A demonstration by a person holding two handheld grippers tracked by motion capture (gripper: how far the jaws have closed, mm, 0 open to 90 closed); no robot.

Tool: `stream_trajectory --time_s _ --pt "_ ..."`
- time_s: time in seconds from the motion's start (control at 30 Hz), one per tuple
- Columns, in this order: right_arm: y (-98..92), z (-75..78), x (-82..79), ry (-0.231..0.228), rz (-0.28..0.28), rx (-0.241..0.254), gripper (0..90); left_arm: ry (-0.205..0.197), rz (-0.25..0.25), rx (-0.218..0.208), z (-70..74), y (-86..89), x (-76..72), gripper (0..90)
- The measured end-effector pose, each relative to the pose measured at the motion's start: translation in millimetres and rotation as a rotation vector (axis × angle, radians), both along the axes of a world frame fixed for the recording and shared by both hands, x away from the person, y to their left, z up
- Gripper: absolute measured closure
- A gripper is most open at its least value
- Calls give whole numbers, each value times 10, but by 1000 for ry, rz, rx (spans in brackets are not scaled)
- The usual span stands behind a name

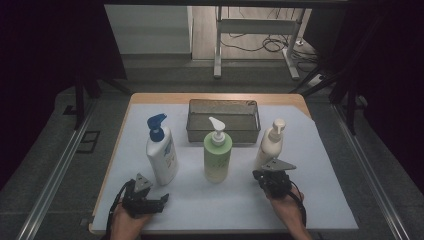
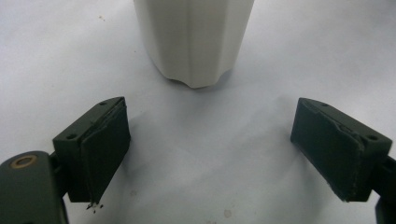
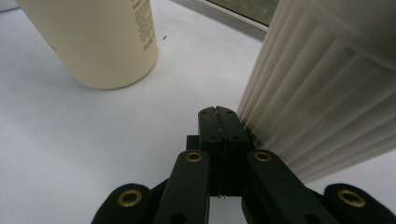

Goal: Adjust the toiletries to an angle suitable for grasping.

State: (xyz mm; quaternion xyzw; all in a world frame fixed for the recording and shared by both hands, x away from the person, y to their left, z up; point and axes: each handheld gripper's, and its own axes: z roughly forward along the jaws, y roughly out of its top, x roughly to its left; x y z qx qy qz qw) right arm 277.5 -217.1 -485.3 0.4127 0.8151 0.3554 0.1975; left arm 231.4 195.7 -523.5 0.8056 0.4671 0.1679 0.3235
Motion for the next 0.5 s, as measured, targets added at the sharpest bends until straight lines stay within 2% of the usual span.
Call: stream_trajectory --time_s 0.5 --pt "-189 -2 -14 11 -17 7 897 0 0 0 0 0 0 117"
